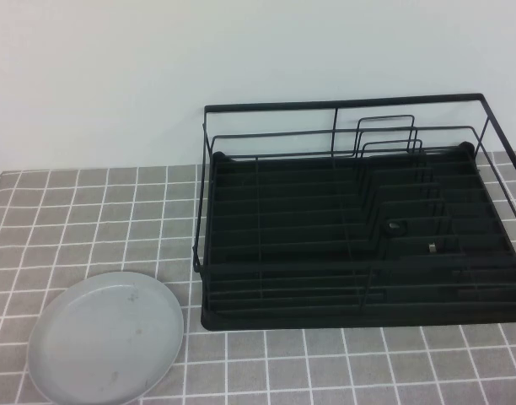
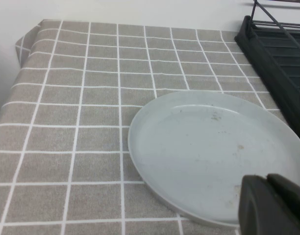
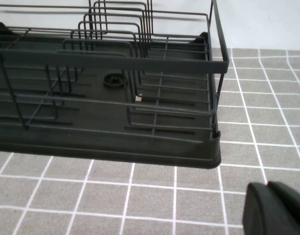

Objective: Place plate on rack

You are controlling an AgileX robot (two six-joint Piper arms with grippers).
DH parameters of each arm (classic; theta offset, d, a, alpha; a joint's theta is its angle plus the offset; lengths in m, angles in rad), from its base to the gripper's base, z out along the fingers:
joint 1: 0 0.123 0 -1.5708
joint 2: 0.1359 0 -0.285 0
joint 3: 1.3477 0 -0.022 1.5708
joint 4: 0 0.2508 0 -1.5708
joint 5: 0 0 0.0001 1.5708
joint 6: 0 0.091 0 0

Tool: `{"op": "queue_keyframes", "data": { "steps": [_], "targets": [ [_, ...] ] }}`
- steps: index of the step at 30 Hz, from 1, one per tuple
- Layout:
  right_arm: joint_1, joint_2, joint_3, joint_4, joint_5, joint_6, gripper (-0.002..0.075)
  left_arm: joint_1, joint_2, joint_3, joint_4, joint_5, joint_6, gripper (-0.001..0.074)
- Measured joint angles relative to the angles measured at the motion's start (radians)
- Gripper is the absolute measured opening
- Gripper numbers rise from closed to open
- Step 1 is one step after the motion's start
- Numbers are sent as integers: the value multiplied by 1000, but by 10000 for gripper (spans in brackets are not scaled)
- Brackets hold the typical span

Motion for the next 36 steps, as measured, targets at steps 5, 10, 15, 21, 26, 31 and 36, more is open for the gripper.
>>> {"op": "queue_keyframes", "data": {
  "steps": [5, 10, 15, 21, 26, 31, 36],
  "targets": [
    [0, 0, 0, 0, 0, 0, -3, 0, 0, 0, 0, 0, 0, 0],
    [0, 0, 0, 0, 0, -4, -3, 0, 0, 0, 0, 0, 0, 0],
    [0, 0, 0, 0, 0, -4, -3, 0, 0, 0, 0, 0, 0, 0],
    [0, 0, 0, 0, -40, -4, -3, 0, 0, 0, 0, 0, 0, 0],
    [0, 0, 2, 52, -255, 38, -3, 0, 0, 0, 38, -16, 30, 0],
    [0, 0, 2, 277, -448, 231, -3, 0, 0, 0, -14, -79, 26, 0],
    [0, 0, 2, 267, -511, 248, -3, -4, 0, 0, -208, -162, 17, 1]
  ]
}}
